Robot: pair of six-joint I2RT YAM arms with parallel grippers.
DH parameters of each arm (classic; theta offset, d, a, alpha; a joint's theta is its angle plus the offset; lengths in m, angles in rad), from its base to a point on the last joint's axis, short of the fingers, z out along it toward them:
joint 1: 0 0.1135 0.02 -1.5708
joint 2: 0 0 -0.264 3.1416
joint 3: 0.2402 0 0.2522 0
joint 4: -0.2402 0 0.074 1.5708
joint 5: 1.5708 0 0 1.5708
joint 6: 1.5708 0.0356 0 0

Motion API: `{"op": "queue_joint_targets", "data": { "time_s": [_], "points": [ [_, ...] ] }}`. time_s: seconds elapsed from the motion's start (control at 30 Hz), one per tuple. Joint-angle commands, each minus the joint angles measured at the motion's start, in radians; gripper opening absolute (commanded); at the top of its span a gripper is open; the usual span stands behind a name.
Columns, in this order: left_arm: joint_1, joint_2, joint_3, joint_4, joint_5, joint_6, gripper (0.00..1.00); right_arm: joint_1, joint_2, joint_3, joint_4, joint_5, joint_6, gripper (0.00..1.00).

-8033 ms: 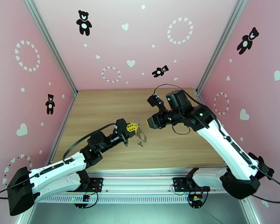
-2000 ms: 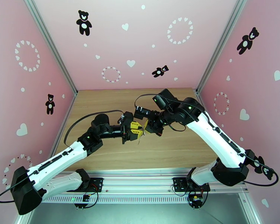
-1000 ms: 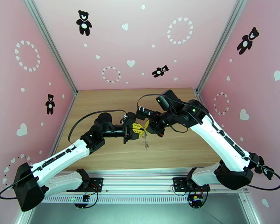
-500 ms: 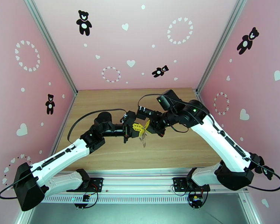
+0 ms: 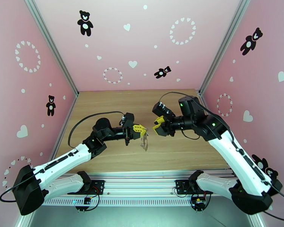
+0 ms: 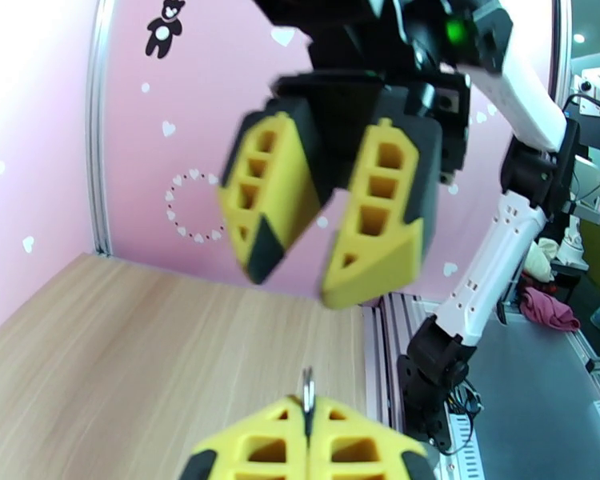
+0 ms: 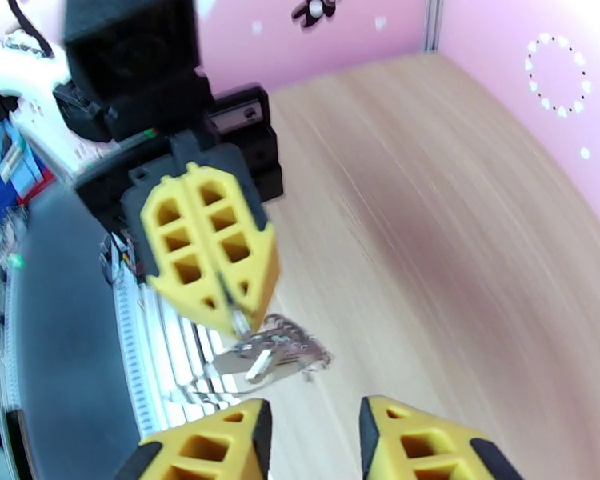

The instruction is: Remove the keys from the keyring

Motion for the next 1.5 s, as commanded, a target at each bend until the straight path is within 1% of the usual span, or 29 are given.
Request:
{"op": "queue_joint_targets", "data": {
  "time_s": [0.0, 0.2, 0.4, 0.5, 0.63, 0.7, 0.77, 0.9, 1.07, 1.23, 1.47],
  "points": [
    [-0.009, -0.008, -0.018, 0.186, -0.05, -0.085, 0.0, -0.019, -0.019, -0.098, 0.269, -0.178, 0.118, 0.37],
    [-0.044, -0.002, -0.014, 0.237, -0.087, -0.096, 0.0, -0.032, -0.054, -0.208, 0.476, -0.218, 0.181, 0.37],
    [-0.079, 0.014, 0.002, 0.26, -0.118, -0.081, 0.0, -0.039, -0.06, -0.223, 0.524, -0.274, 0.185, 0.32],
    [-0.081, 0.021, -0.007, 0.298, -0.147, -0.09, 0.0, -0.041, -0.08, -0.229, 0.514, -0.277, 0.173, 0.29],
    [-0.081, 0.026, -0.017, 0.359, -0.176, -0.111, 0.0, -0.046, -0.099, -0.228, 0.452, -0.238, 0.144, 0.3],
    [-0.081, 0.028, -0.023, 0.378, -0.185, -0.119, 0.0, -0.059, -0.118, -0.238, 0.469, -0.239, 0.162, 0.3],
    [-0.082, 0.03, -0.028, 0.425, -0.19, -0.124, 0.0, -0.07, -0.128, -0.243, 0.5, -0.258, 0.189, 0.3],
    [-0.084, 0.039, -0.016, 0.43, -0.181, -0.128, 0.0, -0.082, -0.085, -0.181, 0.474, -0.335, 0.195, 0.31],
    [-0.085, 0.052, -0.008, 0.452, -0.19, -0.134, 0.0, -0.087, -0.064, -0.163, 0.524, -0.411, 0.231, 0.31],
    [-0.085, 0.067, -0.002, 0.492, -0.188, -0.146, 0.0, -0.087, -0.068, -0.162, 0.519, -0.411, 0.226, 0.31],
    [-0.087, 0.08, 0.016, 0.495, -0.177, -0.146, 0.0, -0.087, -0.056, -0.13, 0.523, -0.398, 0.23, 0.33]
  ]
}}
